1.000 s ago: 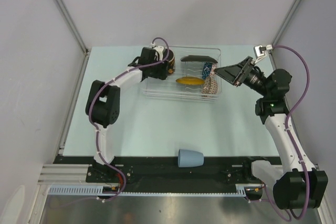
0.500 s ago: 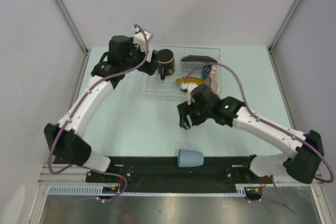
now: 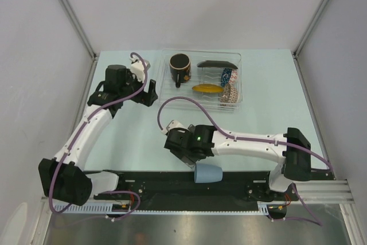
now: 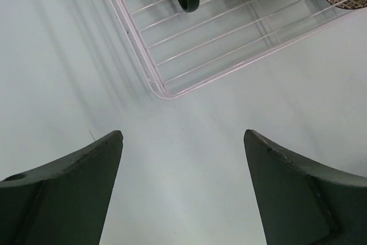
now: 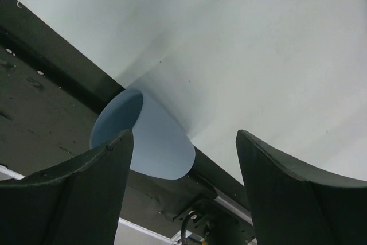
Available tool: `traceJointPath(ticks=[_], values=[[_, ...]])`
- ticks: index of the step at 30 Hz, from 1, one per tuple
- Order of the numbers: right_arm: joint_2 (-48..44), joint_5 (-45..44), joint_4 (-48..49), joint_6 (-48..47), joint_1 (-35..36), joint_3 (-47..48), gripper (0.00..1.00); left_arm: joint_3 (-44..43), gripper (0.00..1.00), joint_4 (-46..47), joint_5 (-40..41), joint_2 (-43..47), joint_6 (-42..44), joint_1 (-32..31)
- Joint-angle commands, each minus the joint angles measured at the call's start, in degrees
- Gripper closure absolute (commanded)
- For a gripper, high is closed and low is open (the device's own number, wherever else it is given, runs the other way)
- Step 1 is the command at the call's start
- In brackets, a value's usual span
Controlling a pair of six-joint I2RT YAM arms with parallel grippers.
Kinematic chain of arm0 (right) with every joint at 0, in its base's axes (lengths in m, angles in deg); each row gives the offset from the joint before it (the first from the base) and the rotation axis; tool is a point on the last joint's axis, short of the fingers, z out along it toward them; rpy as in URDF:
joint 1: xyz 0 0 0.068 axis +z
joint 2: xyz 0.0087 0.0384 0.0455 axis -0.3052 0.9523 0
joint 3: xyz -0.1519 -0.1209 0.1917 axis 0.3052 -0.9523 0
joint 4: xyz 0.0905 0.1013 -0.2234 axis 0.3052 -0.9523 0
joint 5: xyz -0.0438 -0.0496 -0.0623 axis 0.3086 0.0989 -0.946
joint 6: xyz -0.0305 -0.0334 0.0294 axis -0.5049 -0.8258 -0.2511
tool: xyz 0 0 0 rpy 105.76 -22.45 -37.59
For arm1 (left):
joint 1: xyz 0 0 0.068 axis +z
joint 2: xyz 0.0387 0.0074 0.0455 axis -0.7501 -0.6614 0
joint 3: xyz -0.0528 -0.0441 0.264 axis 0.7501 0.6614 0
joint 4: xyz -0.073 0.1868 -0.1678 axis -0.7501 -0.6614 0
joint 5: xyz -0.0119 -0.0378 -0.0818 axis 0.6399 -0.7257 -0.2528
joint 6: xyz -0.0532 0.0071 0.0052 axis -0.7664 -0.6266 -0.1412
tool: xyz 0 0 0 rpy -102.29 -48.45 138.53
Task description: Load the mixed dishes into the dish rack
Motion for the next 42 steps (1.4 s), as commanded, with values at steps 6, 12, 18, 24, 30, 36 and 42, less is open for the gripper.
traceJointPath(ticks=[6,12,18,24,30,36,42], values=[[9.9,-4.1,-8.6,3.5,4.3,10.5,0.21,2.5,0.08,5.4,-2.8,6.6,-4.1,1.6],[19.2,-5.2,-13.1,4.8,5.9,16.6,0.22,-0.3,0.09,4.0,-3.0,6.2,-6.5,3.7],[20.5,-8.1,-17.6,10.7,7.1,15.1,0.23,1.2,0.08,5.2,-4.7,9.0,-7.0,5.6],[18.0,-8.8,-20.0,15.2,7.8,10.5,0.25,2.7,0.08,6.5,-5.2,9.4,-7.8,5.8],[18.0,-8.6,-21.4,17.1,8.1,7.7,0.28,2.6,0.08,7.2,-5.1,8.7,-7.9,6.1],[17.0,-9.7,-25.1,21.0,8.4,6.7,0.46,3.2,0.08,8.2,-4.4,7.8,-7.9,6.1],[16.8,-8.4,-25.3,22.6,8.4,4.9,0.59,3.9,0.08,9.1,-4.2,7.1,-7.9,6.2]])
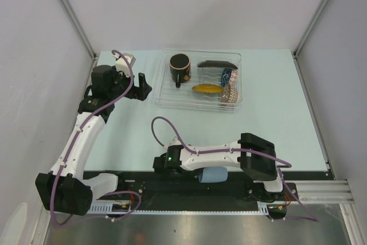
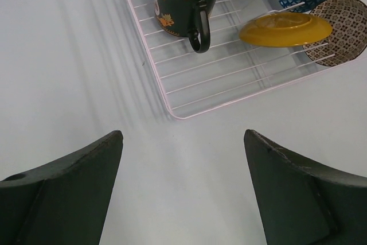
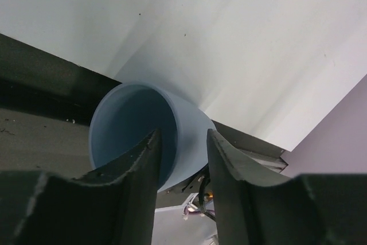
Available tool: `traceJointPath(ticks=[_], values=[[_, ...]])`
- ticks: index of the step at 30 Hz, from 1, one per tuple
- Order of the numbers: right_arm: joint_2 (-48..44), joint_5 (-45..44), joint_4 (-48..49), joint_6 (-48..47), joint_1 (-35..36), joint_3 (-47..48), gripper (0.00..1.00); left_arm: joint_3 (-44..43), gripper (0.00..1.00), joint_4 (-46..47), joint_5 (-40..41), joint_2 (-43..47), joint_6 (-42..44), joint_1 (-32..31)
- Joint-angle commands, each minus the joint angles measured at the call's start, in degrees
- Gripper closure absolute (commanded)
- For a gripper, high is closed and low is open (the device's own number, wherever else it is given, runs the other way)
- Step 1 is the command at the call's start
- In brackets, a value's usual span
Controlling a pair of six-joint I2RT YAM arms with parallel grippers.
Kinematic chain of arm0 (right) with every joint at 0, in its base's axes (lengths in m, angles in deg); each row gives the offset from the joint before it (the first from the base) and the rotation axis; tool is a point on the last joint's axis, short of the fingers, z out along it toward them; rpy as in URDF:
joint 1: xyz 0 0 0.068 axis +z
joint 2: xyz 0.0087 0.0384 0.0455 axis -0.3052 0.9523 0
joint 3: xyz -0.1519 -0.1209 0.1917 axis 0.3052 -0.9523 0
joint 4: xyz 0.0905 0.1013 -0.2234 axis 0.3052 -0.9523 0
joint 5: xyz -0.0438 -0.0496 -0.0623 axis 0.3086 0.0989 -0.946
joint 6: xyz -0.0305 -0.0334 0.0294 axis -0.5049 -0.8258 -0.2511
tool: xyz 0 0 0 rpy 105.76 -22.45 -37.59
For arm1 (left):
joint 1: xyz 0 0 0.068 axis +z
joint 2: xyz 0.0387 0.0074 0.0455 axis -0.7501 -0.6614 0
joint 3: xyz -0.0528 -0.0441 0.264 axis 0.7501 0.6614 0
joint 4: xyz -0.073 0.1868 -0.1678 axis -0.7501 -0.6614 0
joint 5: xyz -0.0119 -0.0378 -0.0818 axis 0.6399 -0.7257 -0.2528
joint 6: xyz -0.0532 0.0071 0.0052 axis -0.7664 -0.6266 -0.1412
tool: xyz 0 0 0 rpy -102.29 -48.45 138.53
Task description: Load the mixed dishes into the dish rack
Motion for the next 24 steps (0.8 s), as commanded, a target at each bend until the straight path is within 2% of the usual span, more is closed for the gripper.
traceJointPath(ticks=[1,5,6,8,12,16,18,20,21,23,24], values=[[-2.6,-0.8,-8.5,3.7,0.4,-1.0,0.64,0.9,0.08,2.6,-0.6,0.3,-0.9,0.6],[-3.3,-0.7,-8.5,4.2,0.1,-1.1,0.84,1.8,0.08,2.8,-0.4,0.5,-0.9,0.7],[-3.5,-0.9,-8.6,4.3,0.0,-1.1,0.95,1.8,0.08,2.6,-0.4,0.7,-0.9,0.8],[-4.3,-1.3,-9.0,4.3,-0.3,-1.0,1.00,1.8,0.08,2.5,-0.2,0.5,-0.7,0.9],[-6.7,-3.3,-10.6,4.5,-1.1,0.1,1.00,0.5,0.08,1.5,-0.1,0.3,-0.2,1.1],[-11.3,-5.9,-10.7,2.4,-2.9,6.4,1.00,-3.4,0.08,-0.1,-1.0,-0.6,-0.2,1.1],[-14.8,-9.1,-10.2,1.3,-4.7,12.7,1.00,-7.1,0.08,-1.2,-2.6,-1.2,-0.2,1.2],[-20.6,-9.5,-5.5,-2.2,-6.7,16.7,1.00,-11.8,0.06,-1.9,-6.8,-1.8,-0.8,1.7],[-23.2,-8.3,-2.4,-3.9,-10.1,16.8,1.00,-13.4,0.05,-3.1,-9.1,-2.3,-2.4,2.1],[-30.0,-1.0,10.3,-7.6,-14.8,14.3,1.00,-18.3,0.00,-4.4,-13.3,-4.1,-4.8,3.4],[-37.6,3.0,15.7,-8.5,-21.1,8.9,1.00,-19.7,0.00,-5.5,-18.3,-4.6,-8.2,3.9]])
